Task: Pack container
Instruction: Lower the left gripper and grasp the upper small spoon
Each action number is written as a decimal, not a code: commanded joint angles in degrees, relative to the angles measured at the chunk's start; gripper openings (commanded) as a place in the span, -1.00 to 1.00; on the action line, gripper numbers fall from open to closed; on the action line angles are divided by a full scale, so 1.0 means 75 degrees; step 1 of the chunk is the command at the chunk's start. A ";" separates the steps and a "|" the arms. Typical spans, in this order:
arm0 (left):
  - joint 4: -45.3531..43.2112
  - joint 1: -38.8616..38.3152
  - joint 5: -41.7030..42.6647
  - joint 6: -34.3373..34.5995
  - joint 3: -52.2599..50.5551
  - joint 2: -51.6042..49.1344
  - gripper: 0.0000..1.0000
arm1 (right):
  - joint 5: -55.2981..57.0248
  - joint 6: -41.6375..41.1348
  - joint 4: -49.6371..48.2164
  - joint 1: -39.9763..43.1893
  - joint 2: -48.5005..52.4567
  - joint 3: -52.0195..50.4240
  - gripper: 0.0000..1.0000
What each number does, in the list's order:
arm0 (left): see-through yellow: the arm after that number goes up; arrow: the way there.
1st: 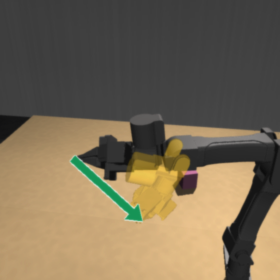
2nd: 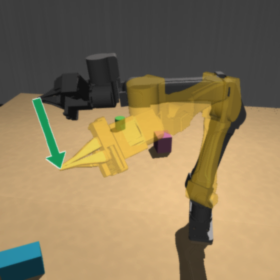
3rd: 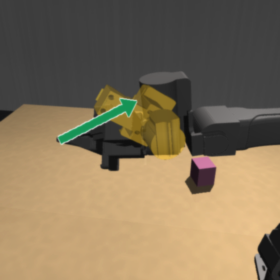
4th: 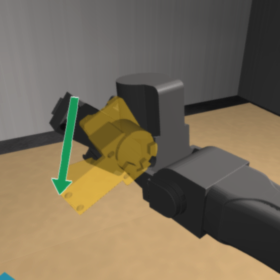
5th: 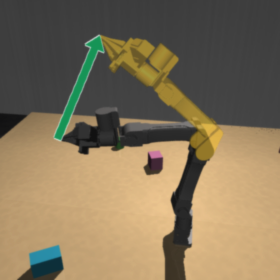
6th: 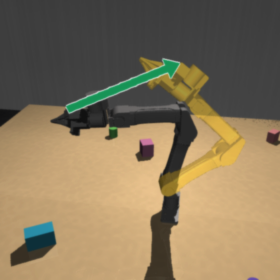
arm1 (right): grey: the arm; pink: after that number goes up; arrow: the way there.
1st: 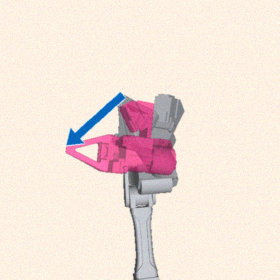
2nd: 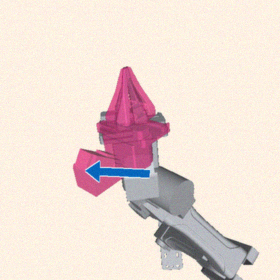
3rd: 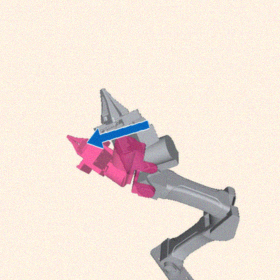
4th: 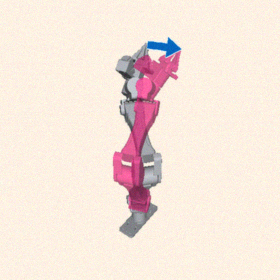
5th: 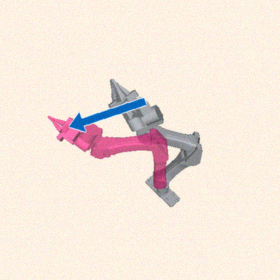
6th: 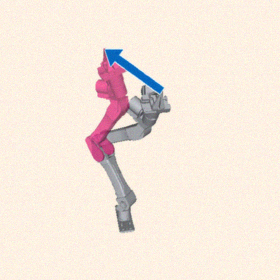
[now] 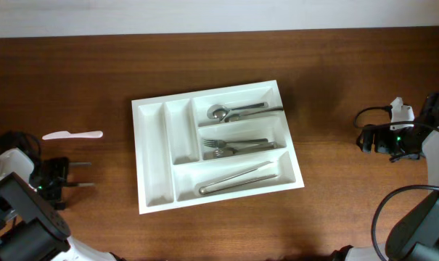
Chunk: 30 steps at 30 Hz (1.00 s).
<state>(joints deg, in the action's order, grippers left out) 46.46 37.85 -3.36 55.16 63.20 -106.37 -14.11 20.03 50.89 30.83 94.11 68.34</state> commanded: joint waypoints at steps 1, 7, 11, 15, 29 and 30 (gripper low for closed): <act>0.0009 -0.0195 0.0079 0.0070 -0.0096 -0.0219 0.95 | -0.0090 0.0073 0.0003 0.0050 -0.0006 -0.0017 0.98; -0.0032 -0.0189 -0.0090 0.0070 -0.0096 -0.0224 0.64 | -0.0087 0.0073 0.0000 0.0050 -0.0006 -0.0017 0.98; -0.0026 -0.0189 -0.0274 0.0067 -0.0157 -0.0224 0.69 | -0.0090 0.0073 0.0000 0.0050 -0.0006 -0.0017 0.98; -0.0050 -0.0189 -0.0271 0.0070 -0.0181 -0.0224 0.68 | -0.0090 0.0073 0.0003 0.0050 -0.0006 -0.0017 0.98; 0.0041 -0.0189 -0.0265 0.0067 -0.0178 -0.0224 -0.92 | -0.0090 0.0073 0.0000 0.0050 -0.0006 -0.0017 0.98; 0.0076 -0.0189 -0.0265 0.0067 -0.0178 -0.0224 -0.96 | -0.0090 0.0073 0.0003 0.0050 -0.0006 -0.0017 0.98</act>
<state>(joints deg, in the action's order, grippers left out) 46.22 36.49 -4.49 55.61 62.89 -106.41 -14.11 20.01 50.92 30.83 94.11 68.34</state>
